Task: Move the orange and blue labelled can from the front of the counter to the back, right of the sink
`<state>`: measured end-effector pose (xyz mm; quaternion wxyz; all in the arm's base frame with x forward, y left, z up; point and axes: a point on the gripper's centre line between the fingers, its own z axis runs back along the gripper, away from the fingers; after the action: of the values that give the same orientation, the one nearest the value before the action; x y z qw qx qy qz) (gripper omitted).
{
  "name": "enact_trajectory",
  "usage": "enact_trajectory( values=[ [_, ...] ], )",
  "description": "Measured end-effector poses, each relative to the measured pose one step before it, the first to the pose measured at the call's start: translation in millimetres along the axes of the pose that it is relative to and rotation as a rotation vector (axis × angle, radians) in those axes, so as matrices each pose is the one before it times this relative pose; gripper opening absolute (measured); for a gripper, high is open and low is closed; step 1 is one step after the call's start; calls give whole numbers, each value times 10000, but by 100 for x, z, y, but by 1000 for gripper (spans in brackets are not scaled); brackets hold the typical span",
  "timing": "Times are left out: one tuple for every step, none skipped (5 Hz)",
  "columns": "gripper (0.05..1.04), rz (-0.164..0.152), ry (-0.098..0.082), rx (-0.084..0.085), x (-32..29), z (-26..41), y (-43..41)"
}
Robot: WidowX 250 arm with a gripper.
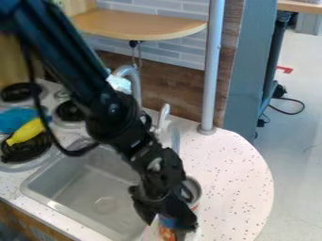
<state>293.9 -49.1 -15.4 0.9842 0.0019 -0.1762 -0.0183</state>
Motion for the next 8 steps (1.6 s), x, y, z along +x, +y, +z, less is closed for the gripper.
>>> enact_trajectory(
  values=[
    [1004,272,29,103,2459,-1075,-209],
    [1004,146,48,81,2009,-1077,-281],
    [1004,120,-60,-32,1357,-443,-331],
    [1004,139,-22,-99,1446,-537,-185],
    [1004,206,-19,-68,1078,-373,171],
    [1004,27,17,-38,887,-308,-221],
    [1004,187,-111,-124,1101,-159,-16],
    [1004,273,-72,-154,1176,-99,422]
  ],
)
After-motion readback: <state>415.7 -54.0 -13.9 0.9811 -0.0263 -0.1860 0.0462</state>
